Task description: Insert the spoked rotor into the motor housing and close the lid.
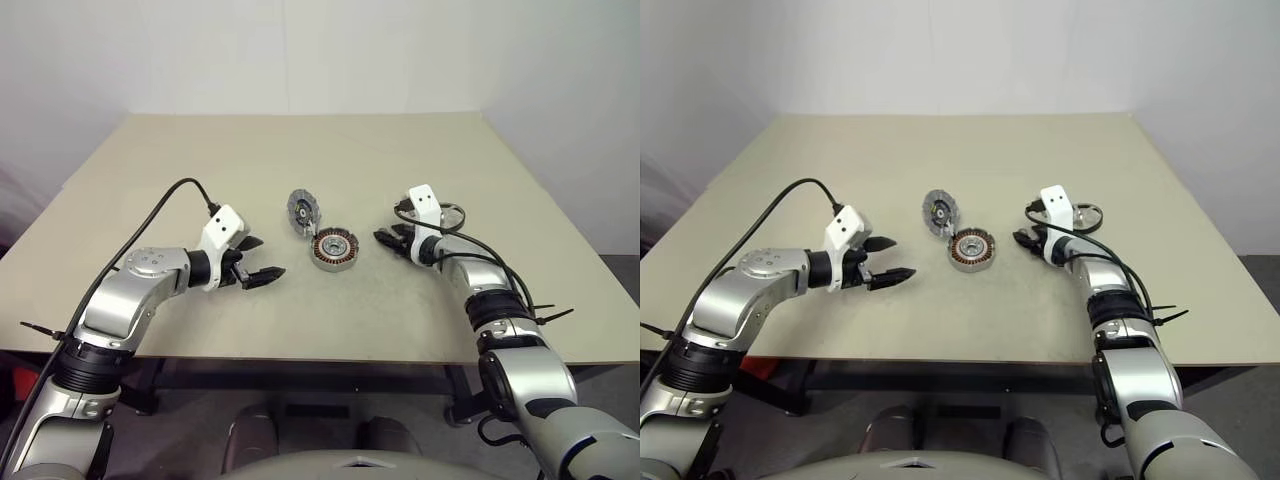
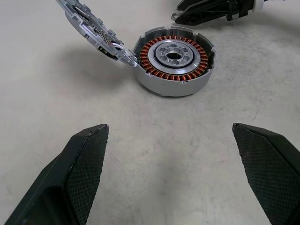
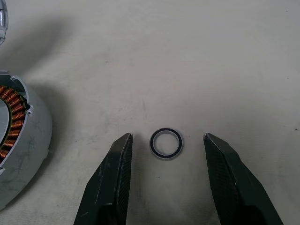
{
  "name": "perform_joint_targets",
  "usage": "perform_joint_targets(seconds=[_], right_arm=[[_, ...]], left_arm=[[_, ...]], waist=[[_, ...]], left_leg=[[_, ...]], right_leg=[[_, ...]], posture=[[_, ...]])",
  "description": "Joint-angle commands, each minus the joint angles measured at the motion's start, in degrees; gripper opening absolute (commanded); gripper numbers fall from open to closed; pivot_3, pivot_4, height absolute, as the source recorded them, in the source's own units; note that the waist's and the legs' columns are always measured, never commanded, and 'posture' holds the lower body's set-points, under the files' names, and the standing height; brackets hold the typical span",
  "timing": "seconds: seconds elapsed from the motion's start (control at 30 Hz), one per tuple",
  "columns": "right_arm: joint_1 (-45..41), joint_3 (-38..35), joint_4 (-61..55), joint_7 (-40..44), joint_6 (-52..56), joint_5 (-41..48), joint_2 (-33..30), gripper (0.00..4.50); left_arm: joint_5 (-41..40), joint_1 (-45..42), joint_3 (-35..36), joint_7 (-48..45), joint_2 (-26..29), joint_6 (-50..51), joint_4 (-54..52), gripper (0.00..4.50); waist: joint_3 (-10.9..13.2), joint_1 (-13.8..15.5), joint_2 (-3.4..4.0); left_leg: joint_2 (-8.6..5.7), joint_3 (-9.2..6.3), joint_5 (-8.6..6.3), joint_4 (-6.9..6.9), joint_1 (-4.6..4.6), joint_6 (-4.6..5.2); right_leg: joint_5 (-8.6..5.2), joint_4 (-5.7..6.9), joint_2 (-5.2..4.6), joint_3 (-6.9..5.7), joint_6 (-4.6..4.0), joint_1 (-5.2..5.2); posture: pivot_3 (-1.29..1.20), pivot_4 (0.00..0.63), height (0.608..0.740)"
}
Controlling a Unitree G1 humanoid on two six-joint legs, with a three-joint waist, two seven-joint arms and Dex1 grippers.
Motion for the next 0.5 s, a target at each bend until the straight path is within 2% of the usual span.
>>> perform_joint_targets(seconds=[0.03,0.13,0.17,0.23,0.33,0.5], right_arm=[[-1.4,-0.1,0.6,-0.5,-0.7,-0.9,0.2,2.68],[-1.7,-0.2,1.5,-0.9,-0.9,-1.3,0.1,2.68],[-1.9,-0.2,1.9,-1.1,-1.0,-1.4,0.0,2.51],[-2.1,-0.1,2.6,-1.3,-1.3,-1.8,-0.3,2.12],[-2.1,0.2,3.1,-1.3,-1.8,-2.3,-0.5,1.1],[-2.2,0.1,3.5,-1.2,-2.3,-2.9,-1.0,1.1]], left_arm=[[-0.4,-0.3,1.4,0.3,0.7,-0.6,-1.9,4.5],[-0.3,-0.2,1.6,0.4,0.8,-0.6,-2.0,4.5],[-0.3,-0.2,1.6,0.5,0.9,-0.7,-1.9,4.5],[-0.3,-0.3,1.7,0.6,0.9,-0.8,-1.8,4.5],[-0.3,-0.4,1.9,0.6,1.0,-0.8,-1.8,4.5],[-0.3,-0.3,2.0,0.7,1.0,-0.9,-1.8,4.5]], waist=[[0.0,0.0,0.0],[0.0,0.0,0.0],[0.0,0.0,0.0],[0.0,0.0,0.0],[0.0,0.0,0.0],[0.0,0.0,0.0]], left_leg=[[0.0,0.0,0.0,0.0,0.0,0.0],[0.0,0.0,0.0,0.01,0.01,-0.01],[0.0,0.0,0.01,0.01,0.02,-0.01],[0.0,0.0,0.01,0.03,0.03,-0.01],[0.01,0.0,0.01,0.03,0.04,-0.01],[0.01,0.0,0.01,0.03,0.05,-0.01]], right_leg=[[-0.01,0.0,0.0,0.0,0.02,0.0],[-0.13,0.0,0.0,0.0,0.22,0.01],[-0.17,0.0,0.0,0.01,0.29,0.01],[-0.18,0.0,0.0,0.01,0.3,0.03],[-0.18,0.0,0.0,0.01,0.3,0.04],[-0.17,0.01,0.01,0.01,0.29,0.05]], posture=[[0.0,0.0,0.74],[0.0,0.0,0.74],[0.0,0.0,0.74],[0.0,0.0,0.74],[0.0,0.0,0.74],[0.0,0.0,0.74]])
